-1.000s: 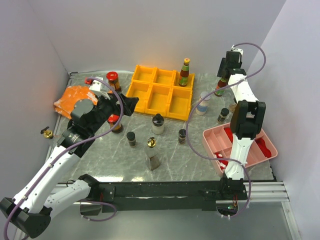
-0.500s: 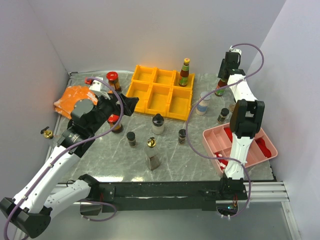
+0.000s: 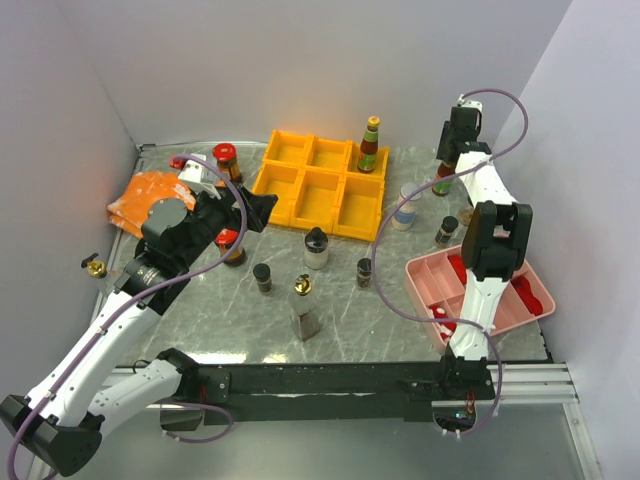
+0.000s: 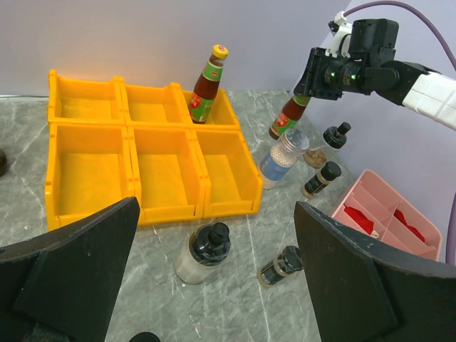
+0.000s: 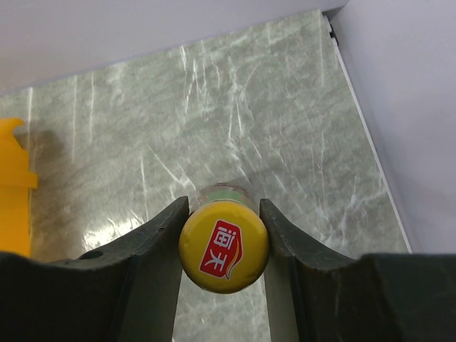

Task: Organize the condiment bottles
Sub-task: Pick up the bottle from the corner of the board, then place the bottle in the storage box.

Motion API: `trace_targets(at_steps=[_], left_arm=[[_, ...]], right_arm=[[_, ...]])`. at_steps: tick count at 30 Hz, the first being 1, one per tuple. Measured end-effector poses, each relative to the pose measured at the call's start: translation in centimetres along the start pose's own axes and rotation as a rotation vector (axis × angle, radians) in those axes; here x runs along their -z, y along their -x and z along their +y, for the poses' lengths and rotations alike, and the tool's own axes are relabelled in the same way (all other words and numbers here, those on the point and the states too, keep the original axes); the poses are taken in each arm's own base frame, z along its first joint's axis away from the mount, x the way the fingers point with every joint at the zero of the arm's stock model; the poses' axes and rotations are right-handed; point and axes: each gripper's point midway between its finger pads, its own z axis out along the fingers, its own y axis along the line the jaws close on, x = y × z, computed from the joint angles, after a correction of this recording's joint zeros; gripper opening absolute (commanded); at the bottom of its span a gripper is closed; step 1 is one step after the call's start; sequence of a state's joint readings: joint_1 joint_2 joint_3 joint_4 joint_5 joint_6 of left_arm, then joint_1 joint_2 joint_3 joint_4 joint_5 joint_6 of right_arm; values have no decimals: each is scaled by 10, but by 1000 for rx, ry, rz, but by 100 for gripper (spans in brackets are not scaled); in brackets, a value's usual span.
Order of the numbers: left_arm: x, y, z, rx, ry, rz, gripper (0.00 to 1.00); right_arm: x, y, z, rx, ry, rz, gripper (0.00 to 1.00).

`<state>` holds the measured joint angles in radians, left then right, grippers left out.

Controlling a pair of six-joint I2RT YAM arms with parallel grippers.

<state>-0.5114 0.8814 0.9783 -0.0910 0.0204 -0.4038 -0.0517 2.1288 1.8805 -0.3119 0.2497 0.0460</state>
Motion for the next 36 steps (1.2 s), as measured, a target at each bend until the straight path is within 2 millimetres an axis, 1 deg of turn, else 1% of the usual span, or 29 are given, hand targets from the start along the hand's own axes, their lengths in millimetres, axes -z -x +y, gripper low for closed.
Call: trace_targets(at_steps=[4,9,13,17,20,22,24,28,32,34,36], left_arm=[[0,0,0,0,1,-1,96],[0,0,1,-2,4,-2,96],[0,1,2,-3,8,-4,96],[0,1,2,-3,10,-5,96],[0,1,2,-3,10,-5,97],[0,1,2,-3,10,-5,96],[0,1,2,-3,10,-5,97],[0,1,2,-3,9,-5,97],[1,2,1,-3,8,-8,96],[2,3,1,-3,7,-11,96],[2,4,1,-3,6,-13,96]], right_arm=[[4,-3,3,16,5,15,0],[17,-2,14,33,30,24,0],[39,11,26,41,66,5,0],[73,37,41,38,118,-54,0],[95,59,57,35,161,-107,0],[109,72,73,34,197,-140,0],[120,80,89,38,229,-163,0],[144,89,124,53,298,-190,0],[163,96,153,55,356,-221,0],[166,97,165,50,381,-229,0],[163,96,175,46,398,-232,0]])
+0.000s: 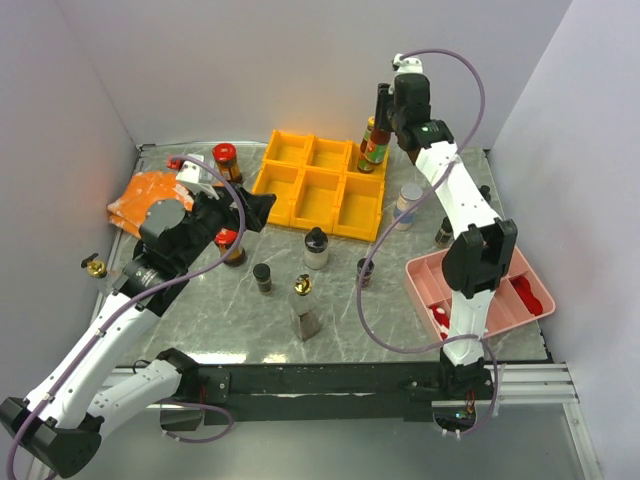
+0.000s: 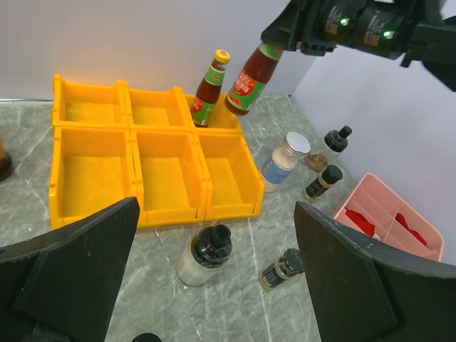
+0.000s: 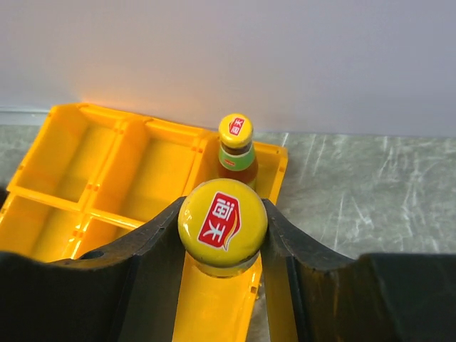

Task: Organize the condiment bottles
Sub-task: Place the bottle in the storage box.

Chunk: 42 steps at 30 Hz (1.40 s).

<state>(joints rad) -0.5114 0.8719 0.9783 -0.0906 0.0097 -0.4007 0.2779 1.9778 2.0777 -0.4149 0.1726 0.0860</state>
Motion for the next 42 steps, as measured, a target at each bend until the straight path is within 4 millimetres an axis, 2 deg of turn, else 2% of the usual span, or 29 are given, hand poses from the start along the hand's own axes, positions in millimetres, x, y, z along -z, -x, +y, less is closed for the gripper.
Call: trace_targets(at_steps=[7,12,19,23,27,32,35,38,42], left_arm=[[0,0,0,0,0,0,96],[0,0,0,0,0,0,96],[0,0,0,0,0,0,96],[0,0,0,0,0,0,97],[0,0,0,0,0,0,97],[0,0,0,0,0,0,96],[0,0,0,0,-1,1,96],[0,0,0,0,-1,1,96],[0,0,0,0,-1,0,96]], right_arm=[[-25,-28,4,-1,-3,44,0],[-38,-32,6,-4,0,27,0],[-47,-28,8,-13,2,-16,0],[-55,-34,8,-15,1,-26,0],[-66,-51,8,-12,-5,-15,0],[-76,-90,4,1,-20,42,0],[-81,-108,2,8,-27,70,6],[-84,-118,2,13,-30,88,19],[-85,-115,2,14,-43,63,38]])
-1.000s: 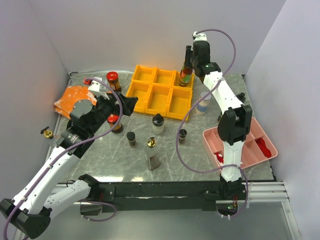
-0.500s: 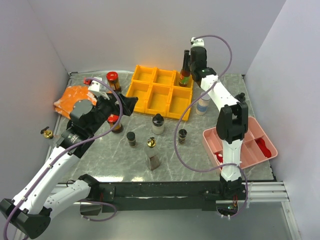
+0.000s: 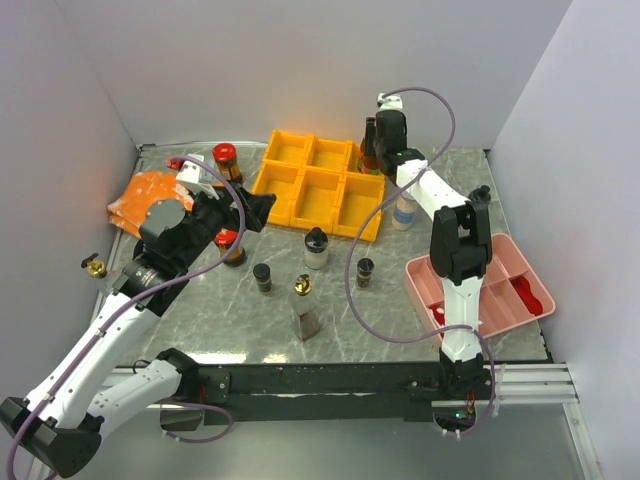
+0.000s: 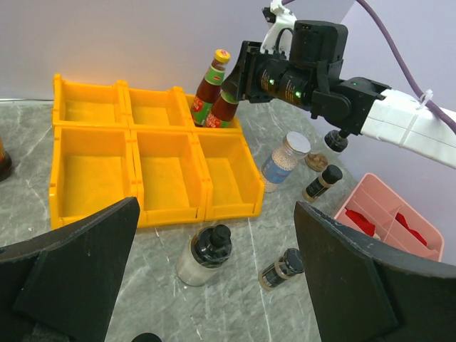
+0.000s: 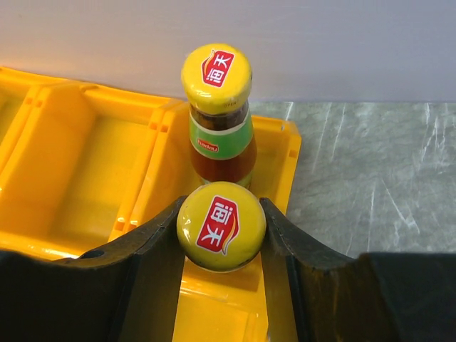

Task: Organize the condiment bottles
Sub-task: Place the bottle in the storage box.

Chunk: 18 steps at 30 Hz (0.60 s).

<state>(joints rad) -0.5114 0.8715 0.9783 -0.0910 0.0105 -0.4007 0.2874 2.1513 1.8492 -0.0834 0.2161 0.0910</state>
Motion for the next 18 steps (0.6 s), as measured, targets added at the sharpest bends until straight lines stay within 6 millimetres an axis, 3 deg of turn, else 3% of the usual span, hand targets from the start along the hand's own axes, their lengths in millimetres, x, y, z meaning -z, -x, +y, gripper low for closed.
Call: trace_targets(at_steps=[9,14,18], left_arm=[[0,0,0,0,1,0,96],[0,0,0,-8,1,0,96],[0,0,1,-17,3,-1,96]], right_arm=[[-2,-2,-1,-3,-16,-17,61],[3,10,0,-16,-13,-46,79],[16,26,0,-31,-5,-64,82]])
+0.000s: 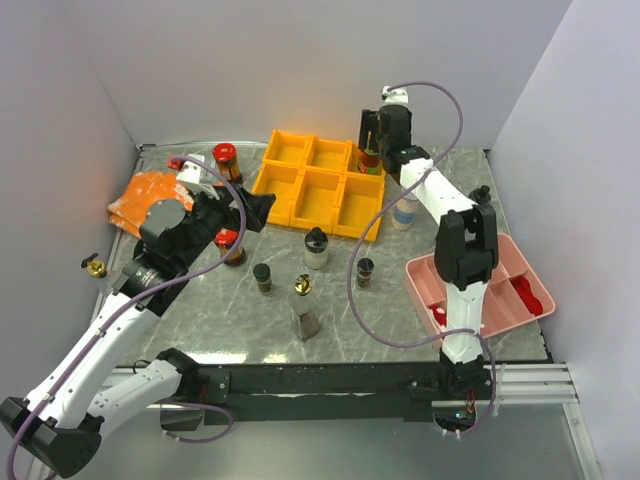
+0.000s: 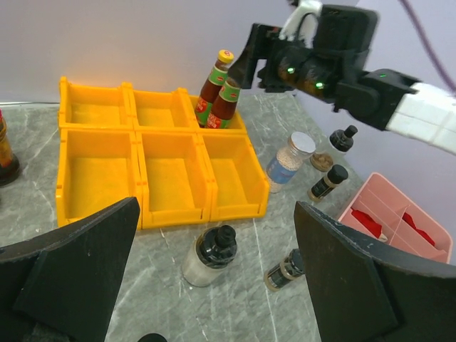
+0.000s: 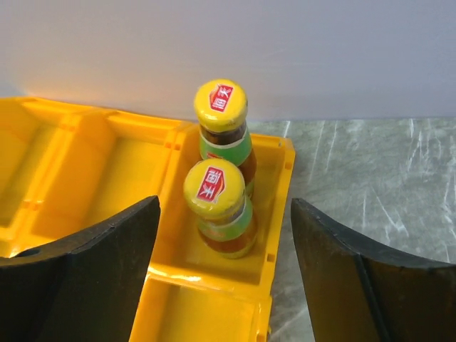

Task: Organize the condiment bottles
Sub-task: Place the bottle in the storage box, then pick up the bottle from the corner of the board.

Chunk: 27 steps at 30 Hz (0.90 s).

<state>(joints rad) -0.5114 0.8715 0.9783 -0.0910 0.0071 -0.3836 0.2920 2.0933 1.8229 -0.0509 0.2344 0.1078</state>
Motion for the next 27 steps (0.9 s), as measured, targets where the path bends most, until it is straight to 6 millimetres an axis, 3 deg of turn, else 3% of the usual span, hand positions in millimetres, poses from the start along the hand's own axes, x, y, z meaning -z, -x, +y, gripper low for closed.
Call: trace_targets(at_steps=[5,12,15,22,25,27], left_arm=[[0,1,4,-5,22,-8,96],[0,1,11,-4,61,-7,97],[3,-6,10,3,57,33,96],[28,-28,-31,-27,-152,216,96],[47,-39,-47,-47,-226,256,96],[62,-44,-59,-57,-286,263,96]], right_arm=[[47,26,-3,-38,26,-13,83],[141,43,0,-137,151,-22,84],[174,29,8,-170,227,4,100],[227,-52,36,-193,384,164,100],[242,-70,42,-191,430,196,100],[247,-72,42,-190,443,197,100]])
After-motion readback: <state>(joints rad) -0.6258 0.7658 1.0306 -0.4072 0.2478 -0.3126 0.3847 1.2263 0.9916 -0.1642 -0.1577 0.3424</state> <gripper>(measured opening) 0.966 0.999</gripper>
